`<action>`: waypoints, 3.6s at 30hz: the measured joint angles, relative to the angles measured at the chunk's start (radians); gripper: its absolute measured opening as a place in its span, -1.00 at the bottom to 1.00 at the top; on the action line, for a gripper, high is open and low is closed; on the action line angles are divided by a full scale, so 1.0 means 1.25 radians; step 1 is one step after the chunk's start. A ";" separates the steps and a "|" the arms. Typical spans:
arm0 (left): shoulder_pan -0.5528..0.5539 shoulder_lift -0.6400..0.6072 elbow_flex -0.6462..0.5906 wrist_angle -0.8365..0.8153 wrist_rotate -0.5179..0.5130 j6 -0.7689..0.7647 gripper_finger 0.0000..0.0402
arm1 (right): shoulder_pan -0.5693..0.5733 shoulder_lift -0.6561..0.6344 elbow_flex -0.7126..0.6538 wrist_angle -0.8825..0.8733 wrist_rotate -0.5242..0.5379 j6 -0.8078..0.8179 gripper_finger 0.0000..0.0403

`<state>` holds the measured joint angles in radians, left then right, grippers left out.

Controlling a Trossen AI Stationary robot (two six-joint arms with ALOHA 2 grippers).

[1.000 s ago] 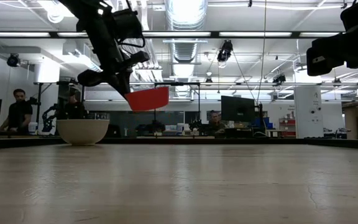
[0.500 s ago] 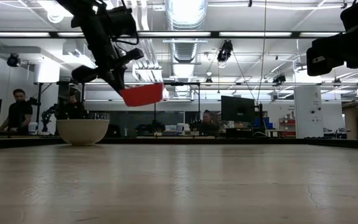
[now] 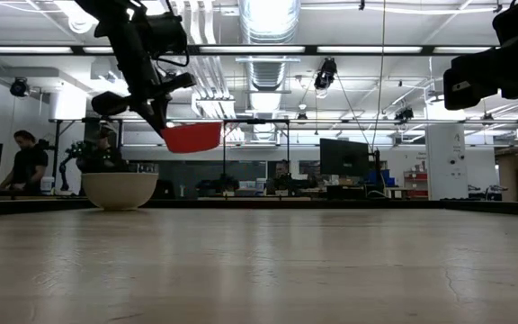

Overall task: Nest bowls inside each other
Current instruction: Stack the red bowl on the stacked bowls

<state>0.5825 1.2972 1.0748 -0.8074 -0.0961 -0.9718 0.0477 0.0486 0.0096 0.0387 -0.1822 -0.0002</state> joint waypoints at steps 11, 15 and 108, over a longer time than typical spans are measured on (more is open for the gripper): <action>0.059 -0.010 0.000 -0.047 -0.009 -0.008 -0.97 | 0.000 0.000 0.000 0.000 0.000 0.000 -0.96; 0.079 -0.012 0.000 -0.063 -0.009 -0.018 -0.97 | 0.000 0.000 0.000 0.000 0.000 0.000 -0.96; 0.367 -0.083 -0.114 -0.115 -0.061 -0.038 -0.97 | 0.000 0.000 0.000 0.000 0.000 0.000 -0.96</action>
<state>1.0409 1.1931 0.9326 -0.9512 -0.1718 -1.0192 0.0478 0.0483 0.0096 0.0387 -0.1822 -0.0002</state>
